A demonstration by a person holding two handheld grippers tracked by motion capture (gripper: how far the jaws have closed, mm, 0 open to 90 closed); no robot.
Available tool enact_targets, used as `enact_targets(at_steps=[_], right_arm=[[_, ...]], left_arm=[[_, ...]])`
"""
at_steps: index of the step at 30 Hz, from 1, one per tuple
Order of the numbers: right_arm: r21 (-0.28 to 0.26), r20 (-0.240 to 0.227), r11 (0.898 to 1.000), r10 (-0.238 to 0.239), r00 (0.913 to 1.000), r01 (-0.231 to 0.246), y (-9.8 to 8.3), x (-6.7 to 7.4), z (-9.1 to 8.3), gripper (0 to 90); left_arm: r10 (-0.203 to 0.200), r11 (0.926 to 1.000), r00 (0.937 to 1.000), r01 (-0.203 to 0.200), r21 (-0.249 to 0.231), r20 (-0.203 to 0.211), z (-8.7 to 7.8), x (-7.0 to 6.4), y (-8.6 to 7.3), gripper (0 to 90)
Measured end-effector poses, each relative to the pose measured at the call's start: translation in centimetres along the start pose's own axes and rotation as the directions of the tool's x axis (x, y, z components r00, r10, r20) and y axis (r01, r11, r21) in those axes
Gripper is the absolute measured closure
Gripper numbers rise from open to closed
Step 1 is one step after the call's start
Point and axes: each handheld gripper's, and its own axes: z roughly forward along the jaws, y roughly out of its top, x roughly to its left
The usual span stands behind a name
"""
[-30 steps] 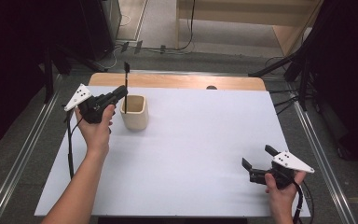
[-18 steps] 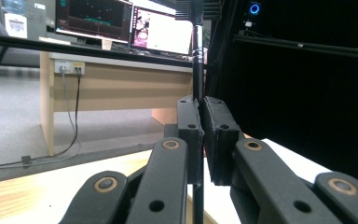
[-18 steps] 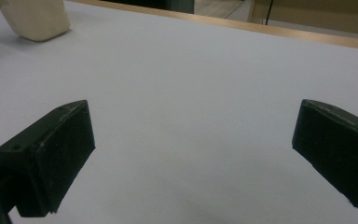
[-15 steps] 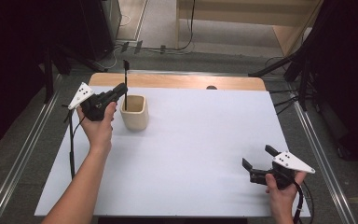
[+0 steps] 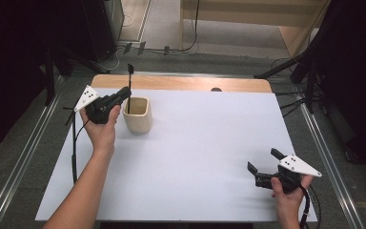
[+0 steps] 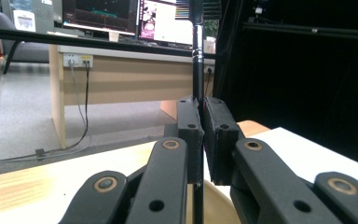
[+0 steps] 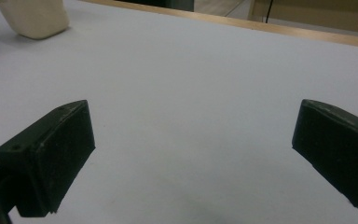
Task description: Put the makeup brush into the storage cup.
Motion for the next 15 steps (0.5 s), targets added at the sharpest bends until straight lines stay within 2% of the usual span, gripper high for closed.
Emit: enact_targets(at_steps=[15], right_arm=[[0.003,0.001,1.000,0.000,1.0000,0.000,0.0,0.0,0.0,0.0]], left_arm=[[-0.006,0.9991,0.9998,0.007,0.041,-0.017,-0.2,0.1,-1.7,86.5]])
